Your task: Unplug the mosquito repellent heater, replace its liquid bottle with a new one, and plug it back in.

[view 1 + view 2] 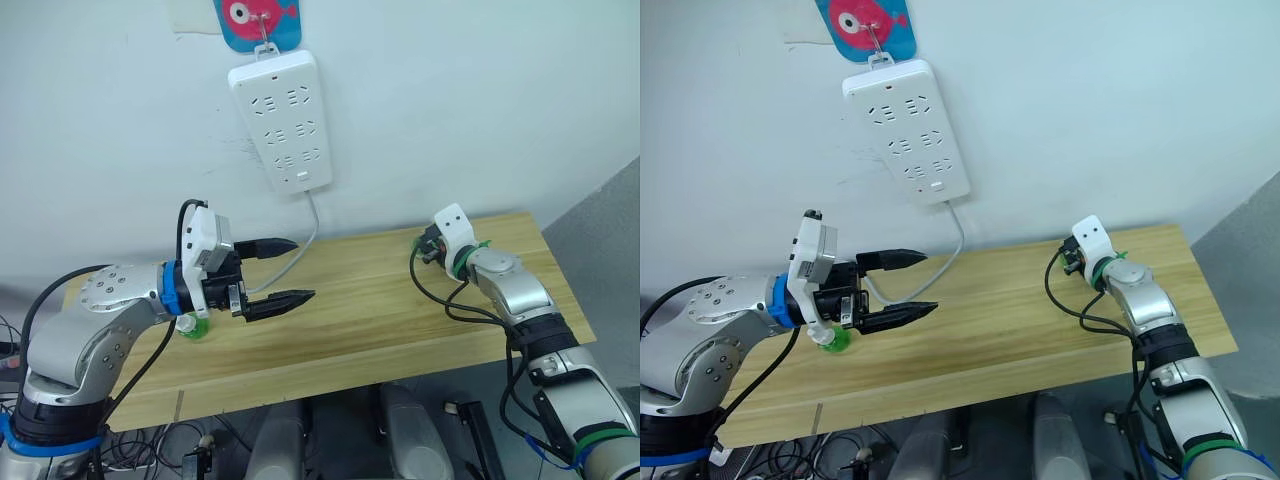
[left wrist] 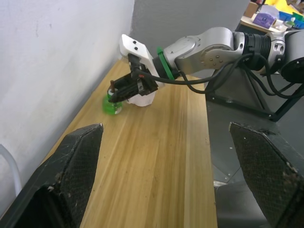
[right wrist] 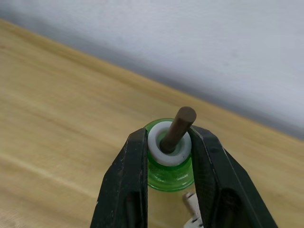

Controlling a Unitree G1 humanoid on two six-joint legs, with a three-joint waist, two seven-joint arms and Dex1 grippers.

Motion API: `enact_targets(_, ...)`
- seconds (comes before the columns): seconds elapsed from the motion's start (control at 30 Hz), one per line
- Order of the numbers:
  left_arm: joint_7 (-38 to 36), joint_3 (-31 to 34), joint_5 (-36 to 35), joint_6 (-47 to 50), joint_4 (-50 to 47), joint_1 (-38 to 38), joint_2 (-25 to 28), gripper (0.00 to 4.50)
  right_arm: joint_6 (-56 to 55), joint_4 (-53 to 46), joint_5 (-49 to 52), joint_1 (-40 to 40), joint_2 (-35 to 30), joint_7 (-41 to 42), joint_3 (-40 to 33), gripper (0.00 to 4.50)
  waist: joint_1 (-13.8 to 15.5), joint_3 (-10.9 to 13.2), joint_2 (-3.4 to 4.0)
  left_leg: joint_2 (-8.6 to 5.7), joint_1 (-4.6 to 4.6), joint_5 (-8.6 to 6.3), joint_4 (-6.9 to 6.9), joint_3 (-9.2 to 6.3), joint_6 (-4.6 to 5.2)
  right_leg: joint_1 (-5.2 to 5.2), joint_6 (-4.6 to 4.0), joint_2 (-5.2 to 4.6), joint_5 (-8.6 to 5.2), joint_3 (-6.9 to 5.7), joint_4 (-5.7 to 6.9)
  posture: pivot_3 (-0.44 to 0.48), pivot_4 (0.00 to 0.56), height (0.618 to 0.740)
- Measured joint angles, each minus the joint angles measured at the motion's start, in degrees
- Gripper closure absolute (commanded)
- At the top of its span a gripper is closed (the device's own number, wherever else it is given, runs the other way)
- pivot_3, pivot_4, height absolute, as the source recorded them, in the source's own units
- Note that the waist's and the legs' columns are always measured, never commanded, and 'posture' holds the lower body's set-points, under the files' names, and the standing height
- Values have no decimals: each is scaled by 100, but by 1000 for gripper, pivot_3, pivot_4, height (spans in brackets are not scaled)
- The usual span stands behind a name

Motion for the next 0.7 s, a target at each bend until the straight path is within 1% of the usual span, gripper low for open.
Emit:
enact_targets(0.47,16,67,-23,69,-119,77,20,13,-60,190,-261,-90,265,142,-257,3639,2,0,0,0,2,0,0,0,0,0,0,0,0,1,2,-106,304,734)
enact_targets(0.53,15,68,-23,70,-120,110,23,0,-57,191,-308,-95,267,184,-270,2905,2,0,0,0,3,0,0,0,-1,0,0,0,0,1,3,-106,304,734)
enact_targets(0.57,15,69,-22,70,-120,113,24,0,-44,205,-326,-98,267,233,-270,2651,4,0,0,0,3,0,0,-1,0,1,0,0,0,0,3,-103,305,734)
enact_targets(0.7,15,87,-22,70,-120,120,37,0,-20,310,-381,-97,288,328,-264,1209,5,0,0,0,3,0,-1,1,0,0,0,0,0,2,2,-103,305,734)
